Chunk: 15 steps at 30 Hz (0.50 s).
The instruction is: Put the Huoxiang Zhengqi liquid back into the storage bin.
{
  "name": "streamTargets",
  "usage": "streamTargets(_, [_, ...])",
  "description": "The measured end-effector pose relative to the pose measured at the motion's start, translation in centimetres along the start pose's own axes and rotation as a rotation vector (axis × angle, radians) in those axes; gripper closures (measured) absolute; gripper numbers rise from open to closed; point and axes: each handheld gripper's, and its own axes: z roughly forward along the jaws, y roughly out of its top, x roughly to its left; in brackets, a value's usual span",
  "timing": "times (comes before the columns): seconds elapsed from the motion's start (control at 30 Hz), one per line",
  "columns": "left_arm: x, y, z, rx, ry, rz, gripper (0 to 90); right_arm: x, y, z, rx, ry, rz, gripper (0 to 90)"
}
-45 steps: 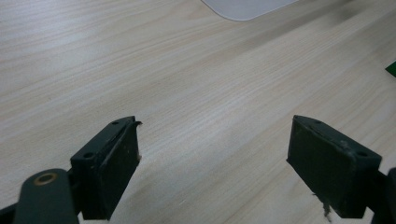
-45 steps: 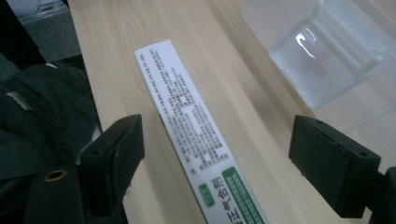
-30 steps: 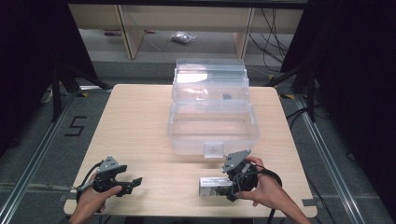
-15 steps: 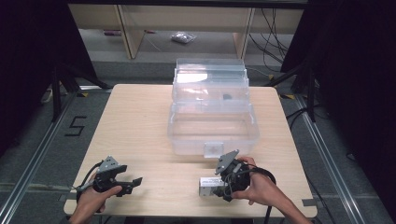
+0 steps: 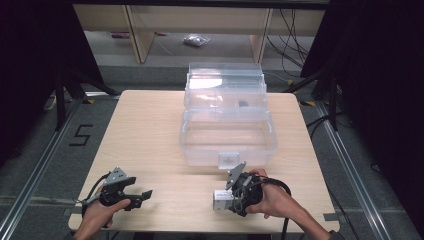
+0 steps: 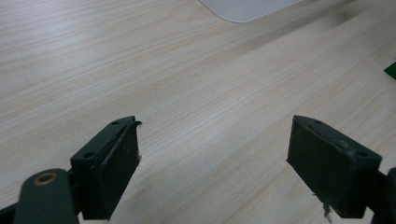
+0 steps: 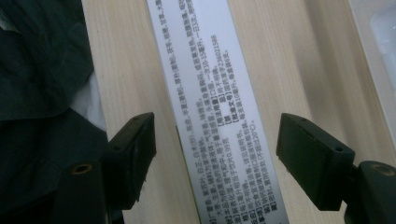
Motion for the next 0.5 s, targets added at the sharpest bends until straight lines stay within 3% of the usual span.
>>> streamTargets(0.27, [0.02,0.0,0.0,0.0,-0.001,0.0,15.9,-0.42,0.1,0.58,0.033,0.009,-0.022,32.6])
streamTargets(0.3, [0.02,0.0,-0.01,0.001,0.002,0.0,15.9,-0.38,0.1,0.58,0.044,0.013,-0.008,32.8])
streamTargets(0.33, [0.12,-0.03,-0.07,0.006,0.004,0.015,15.9,-0.44,0.11,0.68,0.042,0.019,-0.016,33.1])
streamTargets(0.37, [-0.02,-0.04,0.07,-0.01,0.0,-0.006,15.9,-0.55,0.16,0.74,0.051,0.021,-0.03,33.7])
streamTargets(0.43, [0.06,0.0,-0.03,0.004,-0.001,0.004,15.9,-0.28,0.16,0.65,0.076,0.012,0.012,35.1])
streamTargets(0.47, [0.02,-0.01,0.0,-0.001,-0.001,-0.001,15.9,-0.61,0.22,0.86,0.069,0.021,-0.047,35.6])
streamTargets(0.5, [0.03,-0.01,0.0,0.0,-0.001,0.0,15.9,-0.52,0.25,0.85,0.084,0.007,-0.035,35.9])
